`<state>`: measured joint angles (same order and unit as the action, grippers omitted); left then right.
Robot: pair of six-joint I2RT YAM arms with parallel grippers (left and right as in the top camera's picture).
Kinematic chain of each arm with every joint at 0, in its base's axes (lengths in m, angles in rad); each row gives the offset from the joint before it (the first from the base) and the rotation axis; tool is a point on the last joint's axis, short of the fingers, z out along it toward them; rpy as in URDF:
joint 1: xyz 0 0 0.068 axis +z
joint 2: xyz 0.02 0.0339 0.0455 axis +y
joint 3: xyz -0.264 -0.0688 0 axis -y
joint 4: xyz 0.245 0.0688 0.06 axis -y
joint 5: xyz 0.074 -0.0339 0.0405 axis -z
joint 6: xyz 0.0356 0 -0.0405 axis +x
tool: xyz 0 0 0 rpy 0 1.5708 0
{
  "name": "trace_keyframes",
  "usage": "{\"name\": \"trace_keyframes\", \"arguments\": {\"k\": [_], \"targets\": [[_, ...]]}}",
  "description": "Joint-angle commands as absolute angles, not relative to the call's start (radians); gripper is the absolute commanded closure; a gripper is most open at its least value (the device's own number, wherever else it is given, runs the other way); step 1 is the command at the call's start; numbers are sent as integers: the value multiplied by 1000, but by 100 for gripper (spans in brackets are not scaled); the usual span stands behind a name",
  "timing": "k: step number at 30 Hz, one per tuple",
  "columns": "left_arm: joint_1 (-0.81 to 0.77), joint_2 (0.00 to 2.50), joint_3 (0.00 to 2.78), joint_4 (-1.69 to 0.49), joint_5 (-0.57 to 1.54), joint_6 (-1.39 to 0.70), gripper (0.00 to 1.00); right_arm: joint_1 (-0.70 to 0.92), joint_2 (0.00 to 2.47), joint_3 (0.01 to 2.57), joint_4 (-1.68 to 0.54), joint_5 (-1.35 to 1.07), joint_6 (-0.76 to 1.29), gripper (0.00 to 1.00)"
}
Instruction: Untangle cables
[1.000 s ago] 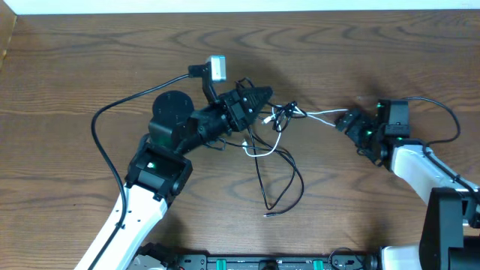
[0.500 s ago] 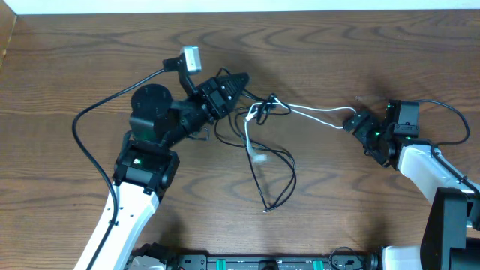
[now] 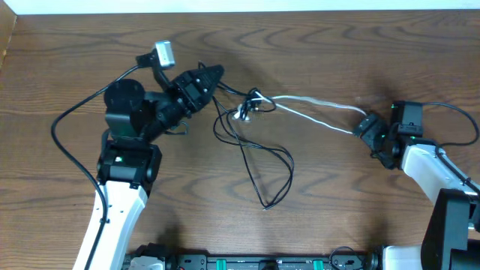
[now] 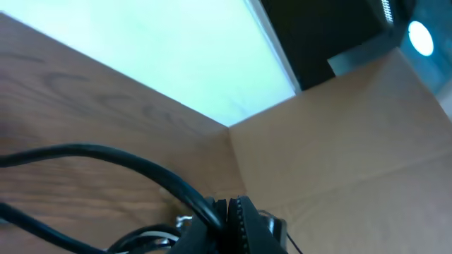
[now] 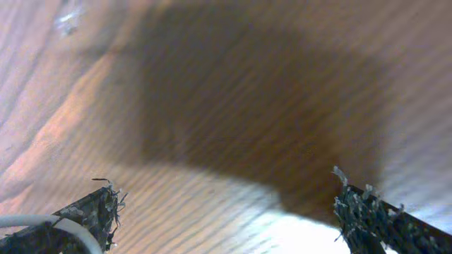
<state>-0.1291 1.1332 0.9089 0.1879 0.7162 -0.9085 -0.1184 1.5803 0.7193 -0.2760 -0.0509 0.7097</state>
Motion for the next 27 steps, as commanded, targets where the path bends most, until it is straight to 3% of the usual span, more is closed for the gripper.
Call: {"name": "trace_keyframes", "arguments": {"k": [1, 13, 27], "targets": [[-81, 1122, 937, 163, 727, -884, 92, -159, 1638, 658, -330, 18, 717, 1], [3, 1122, 937, 146, 730, -852, 92, -190, 1638, 657, -359, 36, 709, 1], [63, 1122, 937, 118, 719, -560, 92, -199, 1638, 657, -322, -64, 647, 1]]}}
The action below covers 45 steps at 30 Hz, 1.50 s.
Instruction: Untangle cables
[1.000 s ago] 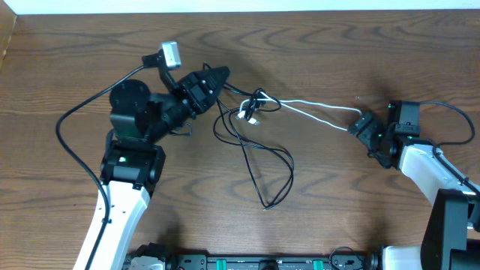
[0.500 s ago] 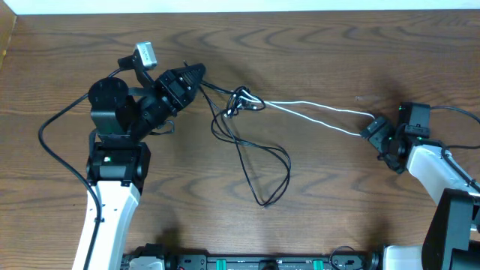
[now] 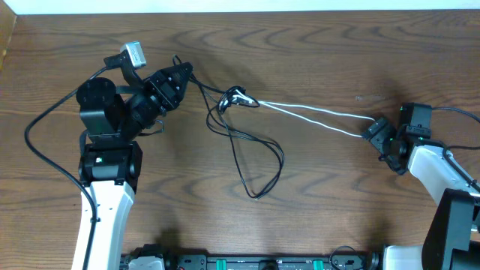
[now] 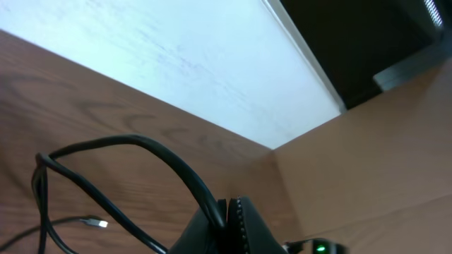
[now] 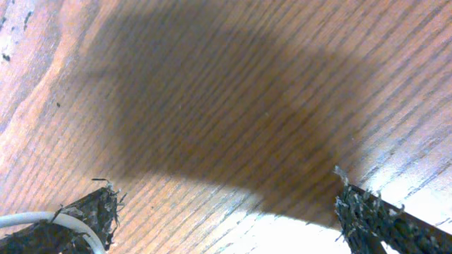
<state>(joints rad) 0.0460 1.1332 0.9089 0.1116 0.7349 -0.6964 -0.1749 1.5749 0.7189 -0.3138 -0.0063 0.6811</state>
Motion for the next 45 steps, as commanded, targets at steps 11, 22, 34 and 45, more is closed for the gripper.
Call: {"name": "trace_keyframes", "arguments": {"k": [11, 22, 34, 45], "targets": [[63, 1123, 937, -1, 607, -505, 92, -205, 1638, 657, -307, -118, 600, 2], [36, 1123, 937, -105, 566, -521, 92, -203, 1638, 657, -176, -432, 474, 99], [-5, 1123, 937, -108, 340, -512, 92, -211, 1638, 657, -154, -494, 439, 99], [30, 1123, 937, -156, 28, -350, 92, -259, 1638, 657, -236, -373, 429, 99]]}}
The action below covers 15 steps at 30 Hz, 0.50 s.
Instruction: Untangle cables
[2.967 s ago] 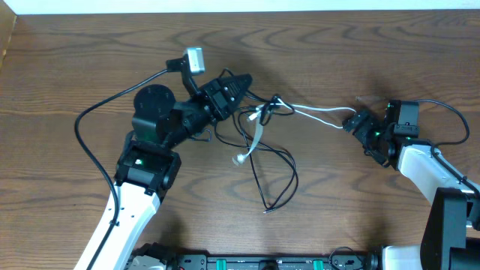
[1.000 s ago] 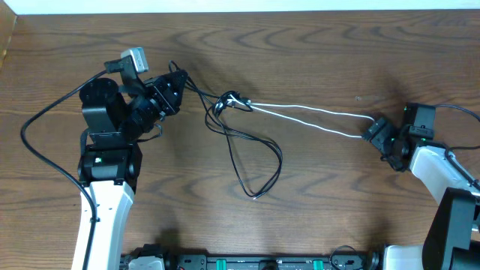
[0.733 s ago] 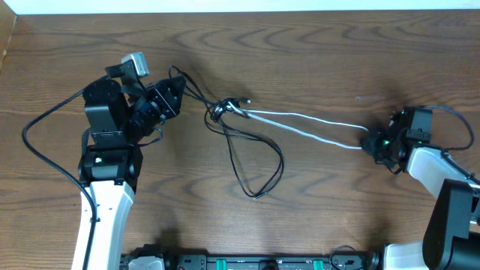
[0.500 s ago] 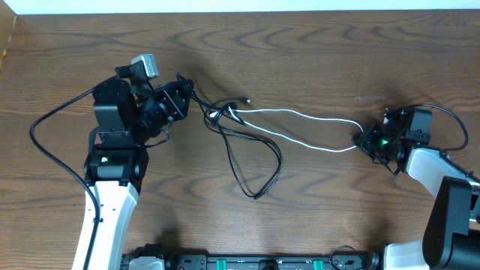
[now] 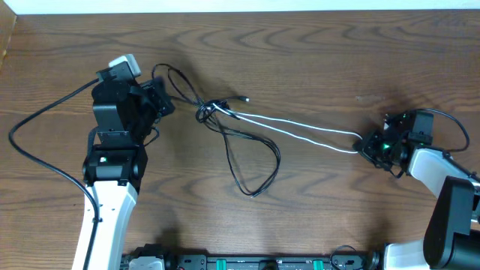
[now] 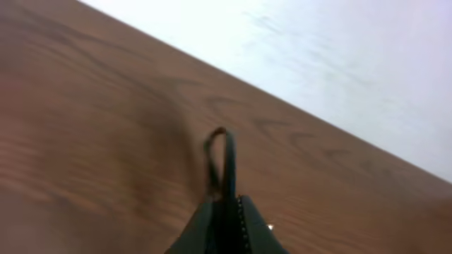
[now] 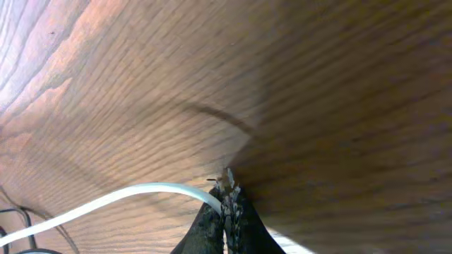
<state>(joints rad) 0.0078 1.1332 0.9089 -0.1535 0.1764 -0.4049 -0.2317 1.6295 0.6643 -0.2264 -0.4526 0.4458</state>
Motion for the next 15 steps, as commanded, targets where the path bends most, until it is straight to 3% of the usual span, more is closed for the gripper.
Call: {"name": "trace_keyframes", "arguments": {"k": [1, 10, 15], "targets": [[30, 1123, 937, -173, 5, -350, 92, -261, 1638, 657, -240, -373, 428, 99], [30, 1123, 937, -208, -13, -355, 92, -261, 1638, 657, -235, -399, 409, 99], [27, 1124, 937, -216, 206, -360, 92, -258, 1638, 657, -144, -630, 386, 99]]}}
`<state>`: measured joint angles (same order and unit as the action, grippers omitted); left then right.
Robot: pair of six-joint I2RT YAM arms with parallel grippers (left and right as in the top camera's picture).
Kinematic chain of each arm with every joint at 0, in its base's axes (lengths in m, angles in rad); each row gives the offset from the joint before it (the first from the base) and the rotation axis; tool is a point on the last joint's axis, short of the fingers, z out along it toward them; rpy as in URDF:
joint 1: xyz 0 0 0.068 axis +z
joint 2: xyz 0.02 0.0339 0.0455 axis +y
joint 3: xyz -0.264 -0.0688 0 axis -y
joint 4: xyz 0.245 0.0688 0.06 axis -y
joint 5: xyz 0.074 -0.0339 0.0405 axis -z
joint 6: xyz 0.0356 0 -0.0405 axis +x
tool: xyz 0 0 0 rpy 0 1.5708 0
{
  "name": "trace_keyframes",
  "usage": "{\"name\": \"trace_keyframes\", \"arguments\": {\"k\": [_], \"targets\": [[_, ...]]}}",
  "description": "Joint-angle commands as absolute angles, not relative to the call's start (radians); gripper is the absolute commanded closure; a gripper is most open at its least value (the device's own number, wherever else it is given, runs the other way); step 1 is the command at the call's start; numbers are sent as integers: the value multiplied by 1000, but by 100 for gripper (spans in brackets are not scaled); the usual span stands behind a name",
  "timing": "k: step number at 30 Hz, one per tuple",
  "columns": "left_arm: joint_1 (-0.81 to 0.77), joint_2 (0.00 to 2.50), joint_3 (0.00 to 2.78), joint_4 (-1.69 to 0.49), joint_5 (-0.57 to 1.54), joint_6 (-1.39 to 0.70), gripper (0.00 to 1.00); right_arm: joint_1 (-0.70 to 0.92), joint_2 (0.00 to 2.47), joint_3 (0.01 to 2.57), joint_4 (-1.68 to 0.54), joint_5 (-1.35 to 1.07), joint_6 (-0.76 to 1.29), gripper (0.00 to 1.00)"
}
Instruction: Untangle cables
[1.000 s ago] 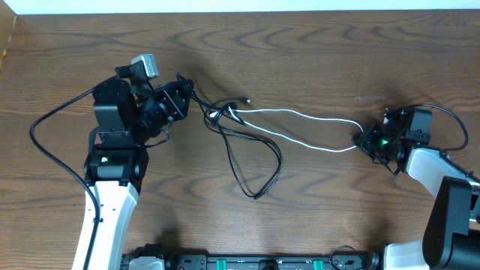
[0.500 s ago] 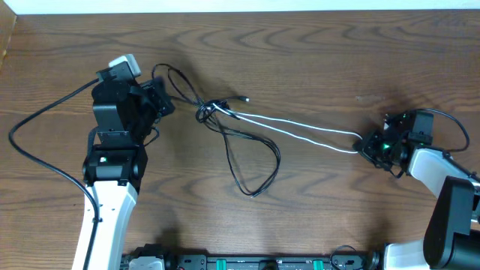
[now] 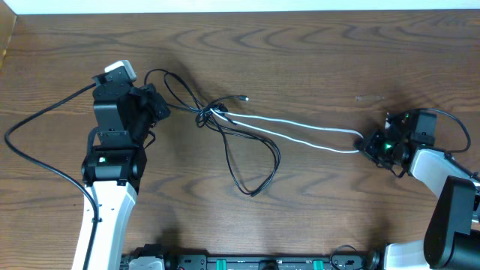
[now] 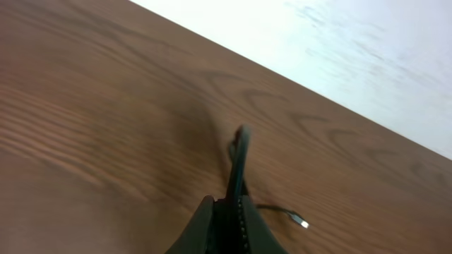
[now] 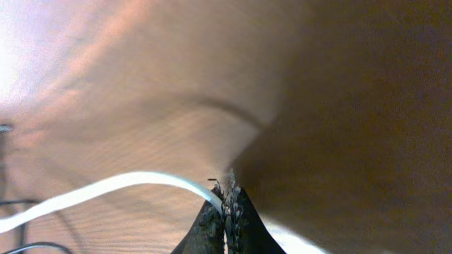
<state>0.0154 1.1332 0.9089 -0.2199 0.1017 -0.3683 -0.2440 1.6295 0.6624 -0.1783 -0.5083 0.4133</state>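
A black cable (image 3: 247,154) and a white cable (image 3: 300,133) lie on the wooden table, knotted together at a tangle (image 3: 208,112). My left gripper (image 3: 159,109) sits at the left of the tangle, shut on the black cable (image 4: 240,152), which rises from between its fingers. A small plug (image 4: 302,224) lies beyond. My right gripper (image 3: 369,144) is at the far right, shut on the white cable (image 5: 120,187), which curves away to the left.
The black cable's long loop (image 3: 255,187) hangs toward the table's front middle. A free plug end (image 3: 244,98) points right above the tangle. The left arm's own supply cable (image 3: 30,142) sweeps across the left side. The table's far edge (image 4: 304,85) meets a white wall.
The left gripper has shifted slightly, and the black loop at it now spreads wider. The white cable sags a little more. Both grippers keep their hold.
At first the left gripper held the black cable near the tangle at centre and the right gripper's fingers stood apart with the white cable at one of them. Then both arms were farther apart, white strands stretched. Later the right was shut on the white cable, the tangle drawn leftward.
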Motion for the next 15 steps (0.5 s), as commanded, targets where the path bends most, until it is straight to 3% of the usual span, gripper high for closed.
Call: {"name": "trace_keyframes", "arguments": {"k": [1, 15], "targets": [[25, 1124, 937, -215, 251, -373, 92, -254, 1638, 657, -110, -691, 386, 99], [-52, 1124, 937, -170, 381, -462, 92, -55, 1638, 657, 361, -1171, 336, 99]]}}
